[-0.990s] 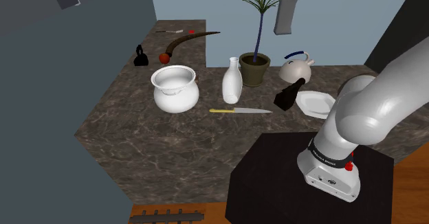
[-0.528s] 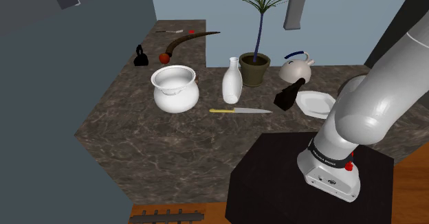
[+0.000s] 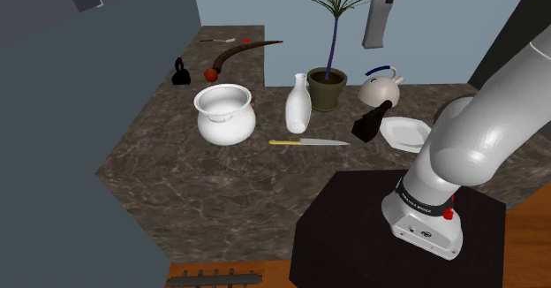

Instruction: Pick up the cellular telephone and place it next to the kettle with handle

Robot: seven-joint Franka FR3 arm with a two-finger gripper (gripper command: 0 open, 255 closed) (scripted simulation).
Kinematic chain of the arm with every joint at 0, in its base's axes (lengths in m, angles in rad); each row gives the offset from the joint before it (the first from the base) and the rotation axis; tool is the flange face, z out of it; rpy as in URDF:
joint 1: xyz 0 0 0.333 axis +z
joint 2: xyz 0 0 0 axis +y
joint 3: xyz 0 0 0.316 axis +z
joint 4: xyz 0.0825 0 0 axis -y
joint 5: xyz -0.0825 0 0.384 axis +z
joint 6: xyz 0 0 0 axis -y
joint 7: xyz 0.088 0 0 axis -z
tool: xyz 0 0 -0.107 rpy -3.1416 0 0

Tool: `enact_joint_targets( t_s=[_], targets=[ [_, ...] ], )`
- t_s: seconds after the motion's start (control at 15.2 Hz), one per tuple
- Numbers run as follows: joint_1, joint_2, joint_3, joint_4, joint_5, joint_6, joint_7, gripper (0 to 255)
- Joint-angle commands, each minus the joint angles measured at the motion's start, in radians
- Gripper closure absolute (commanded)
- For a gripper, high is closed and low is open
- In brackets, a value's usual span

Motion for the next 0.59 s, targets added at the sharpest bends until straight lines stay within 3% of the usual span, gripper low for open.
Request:
enact_joint_targets(
  t_s=[0.0, 0.53],
  targets=[
    [-0.003, -0.016, 0.005, -0.042, -0.010, 0.030, 0.006, 255],
    [-0.013, -0.055, 0.013, -0.182, -0.034, 0.139, 0.021, 255]
  ],
)
